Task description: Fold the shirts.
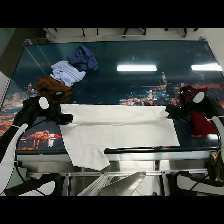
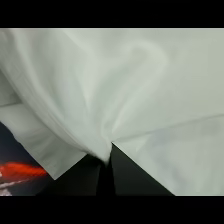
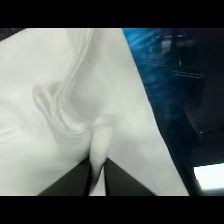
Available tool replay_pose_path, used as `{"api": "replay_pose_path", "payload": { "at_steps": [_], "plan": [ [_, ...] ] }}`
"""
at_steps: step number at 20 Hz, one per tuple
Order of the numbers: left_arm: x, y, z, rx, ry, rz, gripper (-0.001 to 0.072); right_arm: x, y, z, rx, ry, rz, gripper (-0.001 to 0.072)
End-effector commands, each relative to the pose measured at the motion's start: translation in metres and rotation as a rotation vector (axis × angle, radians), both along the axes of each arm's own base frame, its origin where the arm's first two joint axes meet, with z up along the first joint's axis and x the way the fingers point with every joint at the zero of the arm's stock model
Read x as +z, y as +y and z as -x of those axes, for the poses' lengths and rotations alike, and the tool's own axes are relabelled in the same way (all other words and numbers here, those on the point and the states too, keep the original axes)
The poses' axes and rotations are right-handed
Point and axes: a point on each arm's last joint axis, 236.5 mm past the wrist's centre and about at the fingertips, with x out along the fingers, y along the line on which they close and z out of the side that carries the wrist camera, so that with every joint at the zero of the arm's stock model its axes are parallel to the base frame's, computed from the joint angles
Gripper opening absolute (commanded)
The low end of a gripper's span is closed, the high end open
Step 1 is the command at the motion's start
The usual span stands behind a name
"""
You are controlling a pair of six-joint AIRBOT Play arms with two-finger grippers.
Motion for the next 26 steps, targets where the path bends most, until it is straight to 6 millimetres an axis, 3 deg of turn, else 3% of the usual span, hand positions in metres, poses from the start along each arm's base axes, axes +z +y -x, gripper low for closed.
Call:
{"api": "replay_pose_path", "payload": {
  "at_steps": [1,2,6,9,14,18,21,26],
  "plan": [
    [0.003,-0.002,0.006,0.001,0.032,0.011,0.0530,0.012,0.005,0.011,0.062,0.034,-0.018,0.0705],
    [0.010,-0.003,0.012,0.003,0.066,0.010,0.0678,0.026,0.004,0.016,0.121,0.038,-0.018,0.0700],
    [0.048,0.013,0.041,0.041,0.134,0.010,0.0670,0.076,-0.010,0.034,0.154,-0.025,-0.006,0.0700],
    [0.053,0.024,0.094,0.189,0.230,0.118,0.0670,0.078,-0.009,0.050,0.120,-0.071,-0.076,0.0700],
    [0.023,0.026,0.135,0.505,0.325,0.376,0.0670,0.086,0.023,0.038,0.106,-0.162,-0.231,0.0700],
    [-0.008,0.016,0.168,0.501,0.471,0.421,0.0670,0.094,0.032,0.031,0.098,-0.199,-0.273,0.0700],
    [-0.017,-0.005,0.171,0.496,0.514,0.520,0.0670,0.095,0.032,0.031,0.100,-0.201,-0.272,0.0700],
    [-0.034,-0.015,0.173,0.472,0.521,0.497,0.0670,0.095,0.031,0.029,0.094,-0.210,-0.267,0.0700]
  ]
}}
